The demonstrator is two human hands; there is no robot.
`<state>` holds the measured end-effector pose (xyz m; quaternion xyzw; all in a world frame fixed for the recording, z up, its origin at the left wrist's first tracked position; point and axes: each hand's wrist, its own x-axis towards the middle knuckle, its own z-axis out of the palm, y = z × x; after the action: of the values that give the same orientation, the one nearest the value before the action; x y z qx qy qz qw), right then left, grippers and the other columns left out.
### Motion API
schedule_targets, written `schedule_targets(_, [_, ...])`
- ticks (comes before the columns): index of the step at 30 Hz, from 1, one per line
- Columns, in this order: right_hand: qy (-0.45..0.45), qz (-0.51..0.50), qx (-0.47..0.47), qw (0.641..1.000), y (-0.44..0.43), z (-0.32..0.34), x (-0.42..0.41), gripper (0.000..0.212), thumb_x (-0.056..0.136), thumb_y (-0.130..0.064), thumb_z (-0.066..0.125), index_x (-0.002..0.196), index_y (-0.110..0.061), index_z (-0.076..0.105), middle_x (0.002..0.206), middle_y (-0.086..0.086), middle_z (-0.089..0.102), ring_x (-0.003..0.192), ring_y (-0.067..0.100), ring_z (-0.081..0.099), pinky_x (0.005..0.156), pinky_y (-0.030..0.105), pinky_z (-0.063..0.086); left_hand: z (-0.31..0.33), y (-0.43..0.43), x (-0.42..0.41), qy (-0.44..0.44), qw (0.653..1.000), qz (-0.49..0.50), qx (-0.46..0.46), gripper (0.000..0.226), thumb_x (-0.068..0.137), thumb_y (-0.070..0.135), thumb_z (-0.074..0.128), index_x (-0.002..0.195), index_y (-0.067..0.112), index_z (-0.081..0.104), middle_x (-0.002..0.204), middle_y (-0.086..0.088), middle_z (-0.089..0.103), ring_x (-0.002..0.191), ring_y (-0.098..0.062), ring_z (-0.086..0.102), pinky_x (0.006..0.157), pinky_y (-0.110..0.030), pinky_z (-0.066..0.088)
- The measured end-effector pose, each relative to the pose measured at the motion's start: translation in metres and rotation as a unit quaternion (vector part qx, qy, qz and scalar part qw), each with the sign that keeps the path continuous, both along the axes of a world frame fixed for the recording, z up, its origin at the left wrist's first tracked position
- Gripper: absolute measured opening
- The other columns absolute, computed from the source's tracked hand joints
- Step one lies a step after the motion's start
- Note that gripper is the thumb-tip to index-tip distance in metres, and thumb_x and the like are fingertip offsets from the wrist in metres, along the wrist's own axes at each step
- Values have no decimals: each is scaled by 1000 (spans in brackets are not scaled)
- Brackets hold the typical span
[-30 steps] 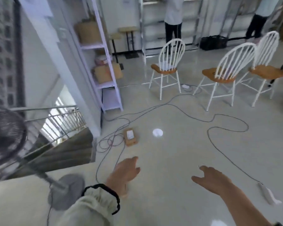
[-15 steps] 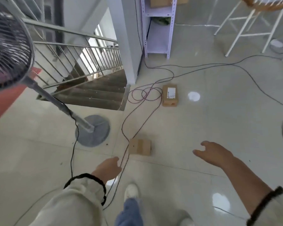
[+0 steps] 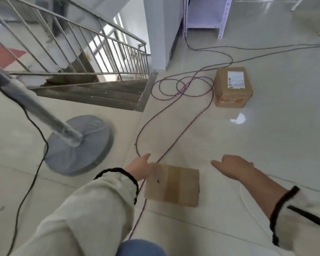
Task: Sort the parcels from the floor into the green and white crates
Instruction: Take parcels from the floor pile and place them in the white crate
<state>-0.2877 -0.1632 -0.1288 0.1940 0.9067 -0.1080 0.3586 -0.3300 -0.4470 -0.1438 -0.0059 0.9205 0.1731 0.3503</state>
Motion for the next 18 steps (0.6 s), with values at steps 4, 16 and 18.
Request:
schedule_targets(4, [-22, 21, 17, 999, -14, -65, -28, 73, 92, -65, 15, 141, -16, 40, 145, 6, 43, 133, 31, 38, 111, 56, 10, -35, 7, -30, -112, 981, 147, 67, 54, 99, 48, 38, 138, 11, 38, 124, -14, 52, 107, -35, 57, 74, -36, 50])
schedule_targets(16, [-126, -105, -236, 958, -48, -86, -37, 38, 92, -39, 41, 115, -15, 59, 87, -1, 67, 68, 11, 67, 73, 29, 48, -72, 15, -35, -172, 954, 233, 83, 31, 93, 27, 48, 106, 1, 59, 121, -24, 61, 104, -43, 63, 86, -47, 54])
schedule_targets(18, [-104, -131, -252, 953, -48, -86, -42, 33, 91, -37, 46, 109, -14, 62, 84, -2, 66, 64, 11, 66, 73, 29, 49, -69, 14, -40, -164, 946, 262, 96, 28, 88, 25, 50, 99, 0, 58, 109, -25, 63, 90, -45, 66, 76, -59, 55])
